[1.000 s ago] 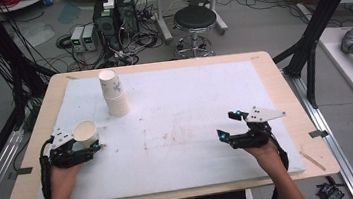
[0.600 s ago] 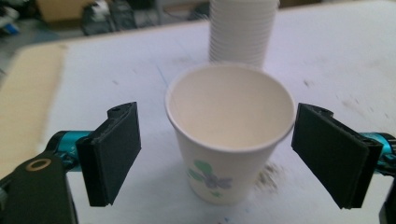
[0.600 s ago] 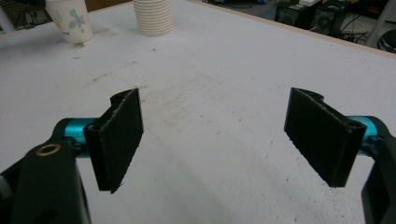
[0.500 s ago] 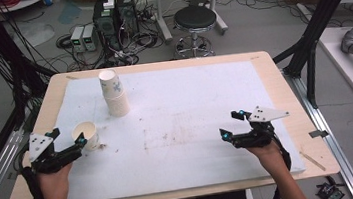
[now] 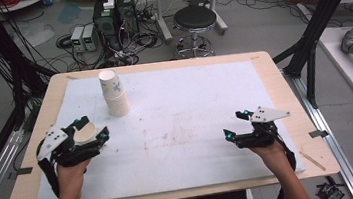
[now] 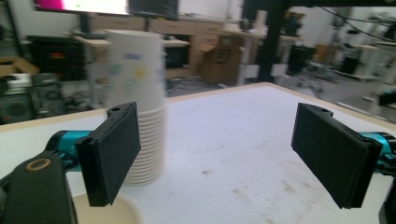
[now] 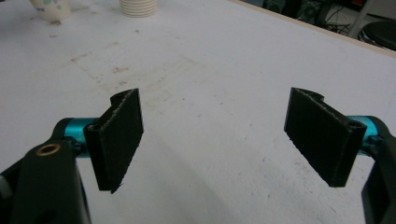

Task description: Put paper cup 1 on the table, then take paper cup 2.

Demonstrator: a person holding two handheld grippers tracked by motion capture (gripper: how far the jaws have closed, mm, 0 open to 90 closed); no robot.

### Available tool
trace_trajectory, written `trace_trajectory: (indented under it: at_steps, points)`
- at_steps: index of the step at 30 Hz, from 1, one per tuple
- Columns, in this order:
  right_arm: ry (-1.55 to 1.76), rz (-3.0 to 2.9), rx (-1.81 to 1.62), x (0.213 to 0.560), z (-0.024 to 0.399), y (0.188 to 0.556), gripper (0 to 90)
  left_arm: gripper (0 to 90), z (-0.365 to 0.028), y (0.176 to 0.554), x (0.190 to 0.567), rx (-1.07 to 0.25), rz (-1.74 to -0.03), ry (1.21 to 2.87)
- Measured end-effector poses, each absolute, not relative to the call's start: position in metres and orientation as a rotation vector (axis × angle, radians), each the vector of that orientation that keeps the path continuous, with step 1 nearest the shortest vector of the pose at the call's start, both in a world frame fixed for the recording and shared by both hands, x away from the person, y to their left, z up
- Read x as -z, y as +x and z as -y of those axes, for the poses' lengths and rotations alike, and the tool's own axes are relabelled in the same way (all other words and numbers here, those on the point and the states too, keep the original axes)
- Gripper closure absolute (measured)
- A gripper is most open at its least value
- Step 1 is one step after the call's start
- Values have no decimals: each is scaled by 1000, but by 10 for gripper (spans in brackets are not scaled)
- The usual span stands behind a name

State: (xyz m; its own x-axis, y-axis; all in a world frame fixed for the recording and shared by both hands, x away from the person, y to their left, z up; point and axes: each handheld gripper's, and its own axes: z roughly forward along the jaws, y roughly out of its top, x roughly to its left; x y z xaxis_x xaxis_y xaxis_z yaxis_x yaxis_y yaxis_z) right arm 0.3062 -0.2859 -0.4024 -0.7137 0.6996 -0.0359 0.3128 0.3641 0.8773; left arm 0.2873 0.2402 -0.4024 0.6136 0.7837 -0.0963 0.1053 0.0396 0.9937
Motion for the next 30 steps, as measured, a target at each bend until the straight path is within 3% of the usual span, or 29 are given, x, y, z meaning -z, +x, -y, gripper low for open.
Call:
trace_trajectory:
  at_steps: [8,30]
  points:
    - [931,-2201,-1320,402,299,300,202,160,-217,293,412,-567,-742,1546]
    - [918,-2191,-1323,400,301,293,202,161,-209,295,416,-557,-722,1572]
